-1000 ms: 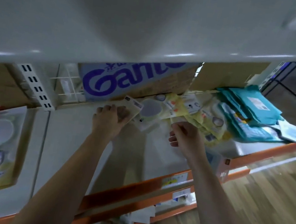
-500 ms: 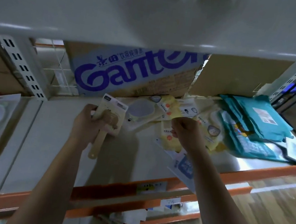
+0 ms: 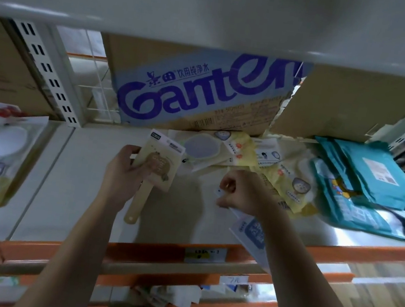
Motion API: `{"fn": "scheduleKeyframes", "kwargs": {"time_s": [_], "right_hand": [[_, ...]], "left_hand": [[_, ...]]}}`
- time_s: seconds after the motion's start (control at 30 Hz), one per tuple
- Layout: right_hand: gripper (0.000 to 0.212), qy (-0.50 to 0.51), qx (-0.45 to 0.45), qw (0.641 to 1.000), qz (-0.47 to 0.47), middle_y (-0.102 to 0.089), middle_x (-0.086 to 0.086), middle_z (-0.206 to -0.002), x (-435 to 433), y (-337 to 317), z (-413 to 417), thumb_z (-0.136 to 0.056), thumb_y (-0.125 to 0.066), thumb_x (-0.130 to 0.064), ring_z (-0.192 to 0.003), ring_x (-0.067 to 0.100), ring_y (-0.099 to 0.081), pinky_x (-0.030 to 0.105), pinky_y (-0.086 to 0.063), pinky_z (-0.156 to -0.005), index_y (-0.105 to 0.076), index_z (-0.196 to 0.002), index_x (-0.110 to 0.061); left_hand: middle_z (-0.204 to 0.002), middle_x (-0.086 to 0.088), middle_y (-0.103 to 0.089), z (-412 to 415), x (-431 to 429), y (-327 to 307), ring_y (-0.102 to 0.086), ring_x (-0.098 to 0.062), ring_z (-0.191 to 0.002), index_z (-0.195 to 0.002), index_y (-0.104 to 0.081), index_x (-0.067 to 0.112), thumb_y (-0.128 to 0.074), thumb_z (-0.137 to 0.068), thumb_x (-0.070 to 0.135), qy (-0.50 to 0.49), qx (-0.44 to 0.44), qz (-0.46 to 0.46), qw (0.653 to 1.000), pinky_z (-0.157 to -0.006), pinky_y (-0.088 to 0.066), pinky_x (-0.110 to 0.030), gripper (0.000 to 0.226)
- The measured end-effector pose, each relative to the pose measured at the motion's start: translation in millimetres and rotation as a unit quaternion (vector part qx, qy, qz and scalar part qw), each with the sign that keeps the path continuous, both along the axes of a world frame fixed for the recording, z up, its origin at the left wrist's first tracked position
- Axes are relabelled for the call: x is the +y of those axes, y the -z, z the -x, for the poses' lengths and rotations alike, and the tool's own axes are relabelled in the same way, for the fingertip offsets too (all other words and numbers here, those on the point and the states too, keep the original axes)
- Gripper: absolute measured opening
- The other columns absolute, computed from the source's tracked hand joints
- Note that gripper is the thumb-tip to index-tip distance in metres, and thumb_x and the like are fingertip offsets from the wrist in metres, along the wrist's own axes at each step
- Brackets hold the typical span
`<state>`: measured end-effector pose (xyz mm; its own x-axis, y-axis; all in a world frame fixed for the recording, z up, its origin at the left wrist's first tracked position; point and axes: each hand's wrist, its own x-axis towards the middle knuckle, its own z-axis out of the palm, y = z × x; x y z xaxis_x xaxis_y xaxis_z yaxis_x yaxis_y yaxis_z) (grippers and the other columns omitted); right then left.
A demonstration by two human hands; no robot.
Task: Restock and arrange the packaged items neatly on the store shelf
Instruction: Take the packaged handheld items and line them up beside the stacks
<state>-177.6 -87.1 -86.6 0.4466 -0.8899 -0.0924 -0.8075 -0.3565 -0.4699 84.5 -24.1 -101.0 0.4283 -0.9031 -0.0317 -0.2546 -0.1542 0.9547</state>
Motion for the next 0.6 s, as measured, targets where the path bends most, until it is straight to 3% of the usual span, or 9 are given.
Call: {"fn": "scheduleKeyframes", "kwargs": {"time_s": [0.2,0.33,0.47,0.6], "right_hand": [[0.024,0.068,-0.049,0.994,0.070,-0.065,0.003,-0.094,-10,2,-19,-0.085,-0.071,-0.031,-0.084,0.019,-0.061,0.033,-0.052,-0.074,-0.068,-0.100,-0.012],[0.019,0.156,-0.086,0.980,0.089,-0.070,0.010,-0.091,-28,1,-32,-0.094,-0.056,-0.028,-0.087,0.027,-0.064,0.033,-0.051,-0.069,-0.065,-0.095,-0.011],[0.019,0.133,0.010,0.983,0.129,-0.064,0.008,-0.107,-43,9,-39,-0.093,-0.057,-0.029,-0.097,0.025,-0.057,0.028,-0.036,-0.068,-0.064,-0.104,-0.016],[0.027,0.057,0.099,0.976,0.185,-0.060,0.010,-0.114,-54,8,-43,-0.091,-0.060,-0.034,-0.109,0.029,-0.050,0.032,-0.039,-0.078,-0.068,-0.107,-0.014]], "left_hand": [[-0.086,0.004,-0.070,-5,10,-2,-0.068,-0.008,-0.070,-0.109,-0.056,0.020,-0.069,-0.087,0.027,-0.026,-0.005,0.004,1.000,-0.051,-0.048,-0.027,0.027],[-0.088,0.003,-0.070,-10,18,-2,-0.068,-0.012,-0.074,-0.107,-0.056,0.021,-0.069,-0.087,0.025,-0.037,0.000,0.010,0.999,-0.053,-0.050,-0.029,0.024],[-0.088,0.003,-0.071,-18,27,-1,-0.070,-0.010,-0.072,-0.111,-0.056,0.018,-0.068,-0.087,0.027,-0.048,-0.007,0.005,0.999,-0.052,-0.052,-0.028,0.028],[-0.085,0.004,-0.070,-29,35,-1,-0.068,-0.006,-0.066,-0.106,-0.057,0.019,-0.070,-0.087,0.026,-0.081,-0.012,0.007,0.997,-0.046,-0.048,-0.021,0.024]]}}
